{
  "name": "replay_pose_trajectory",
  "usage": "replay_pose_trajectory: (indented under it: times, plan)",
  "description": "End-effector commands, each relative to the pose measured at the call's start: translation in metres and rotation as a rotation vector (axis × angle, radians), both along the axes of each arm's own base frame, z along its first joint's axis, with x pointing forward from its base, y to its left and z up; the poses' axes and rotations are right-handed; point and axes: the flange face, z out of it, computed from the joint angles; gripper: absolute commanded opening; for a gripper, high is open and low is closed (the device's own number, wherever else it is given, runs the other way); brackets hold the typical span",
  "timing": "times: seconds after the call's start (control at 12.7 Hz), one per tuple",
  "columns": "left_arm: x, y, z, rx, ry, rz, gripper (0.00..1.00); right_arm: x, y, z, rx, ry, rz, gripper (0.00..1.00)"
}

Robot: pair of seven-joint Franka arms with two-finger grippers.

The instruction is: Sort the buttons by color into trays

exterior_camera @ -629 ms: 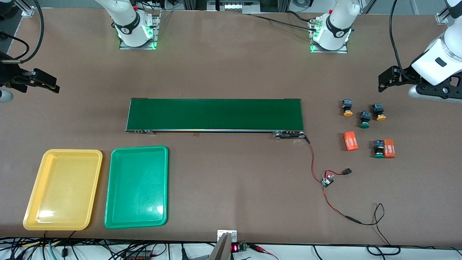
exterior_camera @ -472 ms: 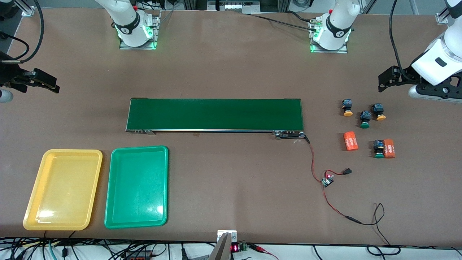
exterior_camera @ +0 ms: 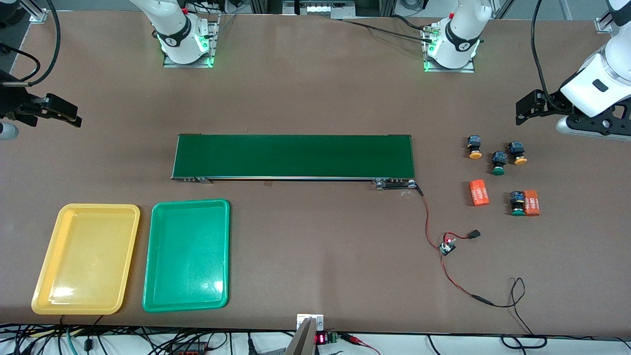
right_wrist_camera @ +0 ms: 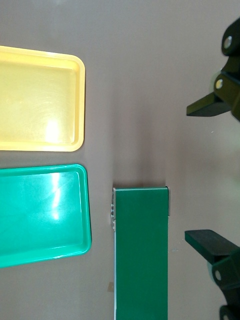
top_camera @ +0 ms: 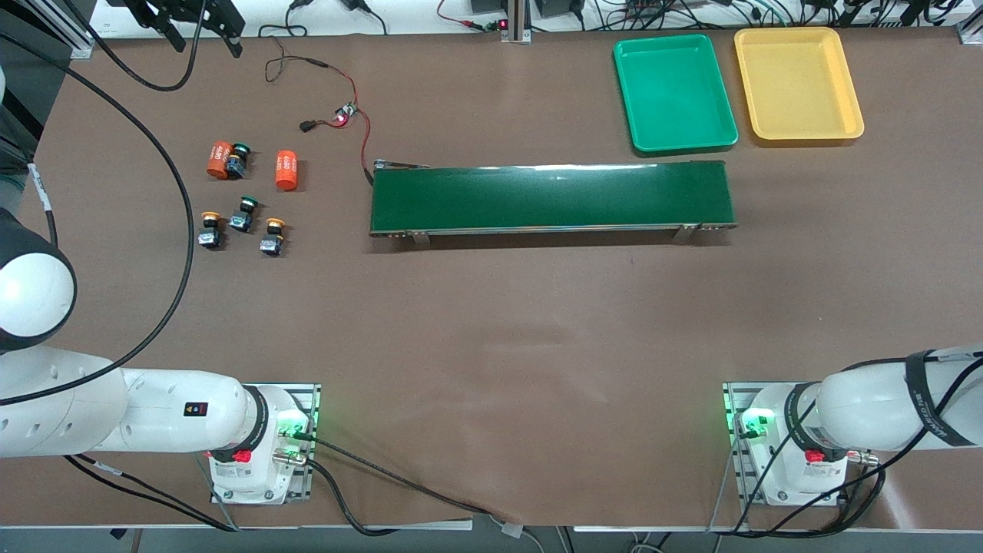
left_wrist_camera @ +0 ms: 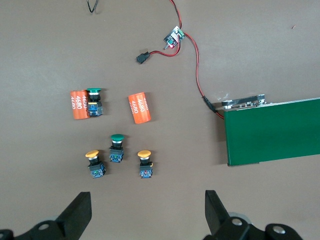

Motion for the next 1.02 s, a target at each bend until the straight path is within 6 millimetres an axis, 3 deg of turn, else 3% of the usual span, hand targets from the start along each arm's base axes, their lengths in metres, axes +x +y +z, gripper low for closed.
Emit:
replay_pose_trajectory:
  times: [0.0,0.16,0.39,0.63,0.94]
  plan:
    - [0.003,0.002,0.0,-0.019,0.017,0.009,1.0,-0.001,0.002,-0.002,0.011,0.004,-0.003,1.0]
    - [0.002,0.002,0.0,-0.023,0.023,0.008,1.0,0.005,0.002,-0.014,0.01,0.027,0.006,1.0]
    - [0.006,-0.005,-0.018,-0.027,0.084,-0.005,1.0,0.014,-0.001,-0.035,0.009,0.066,0.006,1.0]
    - [0.023,-0.004,-0.04,-0.028,0.12,-0.006,1.0,0.012,0.0,-0.059,0.011,0.176,0.012,1.0]
    - [0.045,0.015,-0.115,-0.009,0.237,0.028,1.0,0.009,-0.002,-0.066,0.001,0.22,0.034,1.0]
